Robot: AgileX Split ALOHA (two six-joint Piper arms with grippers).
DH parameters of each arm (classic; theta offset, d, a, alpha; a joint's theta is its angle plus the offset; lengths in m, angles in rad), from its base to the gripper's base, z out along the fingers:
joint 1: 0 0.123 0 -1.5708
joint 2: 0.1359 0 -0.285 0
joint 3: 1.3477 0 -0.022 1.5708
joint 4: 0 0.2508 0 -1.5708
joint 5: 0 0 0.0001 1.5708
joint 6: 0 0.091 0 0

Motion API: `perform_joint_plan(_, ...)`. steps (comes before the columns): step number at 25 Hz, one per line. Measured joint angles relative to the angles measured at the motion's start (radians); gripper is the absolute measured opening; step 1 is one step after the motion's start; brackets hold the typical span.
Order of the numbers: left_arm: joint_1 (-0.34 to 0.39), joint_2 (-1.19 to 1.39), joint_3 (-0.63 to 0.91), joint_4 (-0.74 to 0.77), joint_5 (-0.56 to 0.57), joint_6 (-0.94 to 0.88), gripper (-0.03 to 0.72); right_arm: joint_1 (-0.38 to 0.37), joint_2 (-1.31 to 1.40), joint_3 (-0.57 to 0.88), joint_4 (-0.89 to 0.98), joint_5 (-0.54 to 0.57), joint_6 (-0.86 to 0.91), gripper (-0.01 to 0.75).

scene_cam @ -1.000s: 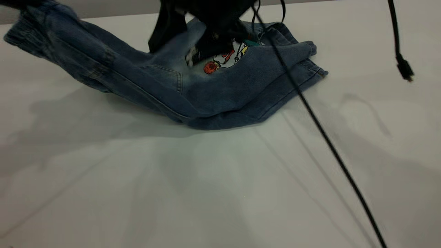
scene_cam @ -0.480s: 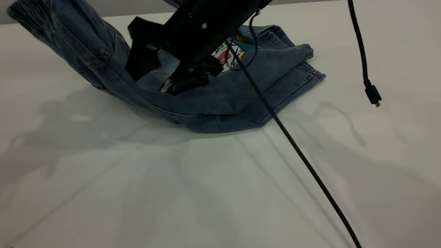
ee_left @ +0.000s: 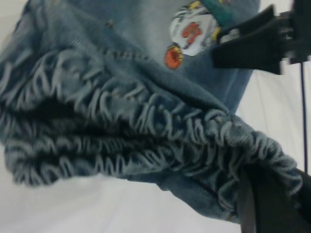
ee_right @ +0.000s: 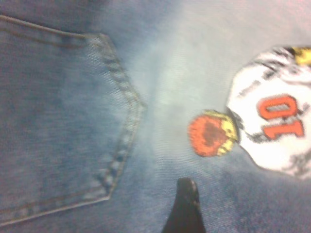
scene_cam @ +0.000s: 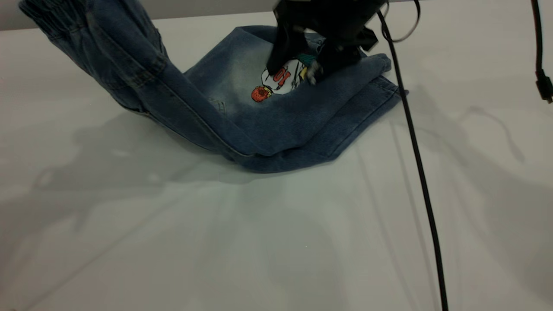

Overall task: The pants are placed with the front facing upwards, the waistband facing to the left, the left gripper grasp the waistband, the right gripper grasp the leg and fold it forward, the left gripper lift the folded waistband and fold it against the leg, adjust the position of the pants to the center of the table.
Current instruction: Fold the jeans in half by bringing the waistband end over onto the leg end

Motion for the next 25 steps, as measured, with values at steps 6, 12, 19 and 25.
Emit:
perform_joint_plan(6,-0.055,-0.001,-0.074,0.000,-0.002,-0.001,0.085,0.039,0.070,-0.001,-0.015,0.013,0.008,0.514)
perform_joint_plan(12,-0.068,0.006,-0.124,-0.004,-0.023,-0.004,0.085,0.053,0.042,0.000,-0.006,0.044,0.006,0.499)
perform_joint_plan(19,-0.070,0.010,-0.127,-0.013,-0.037,-0.003,0.085,0.000,-0.081,0.000,-0.045,0.033,-0.004,0.458)
perform_joint_plan(25,-0.155,0.074,-0.149,-0.011,-0.120,0.007,0.085,-0.095,-0.221,0.000,-0.034,0.025,-0.004,0.456)
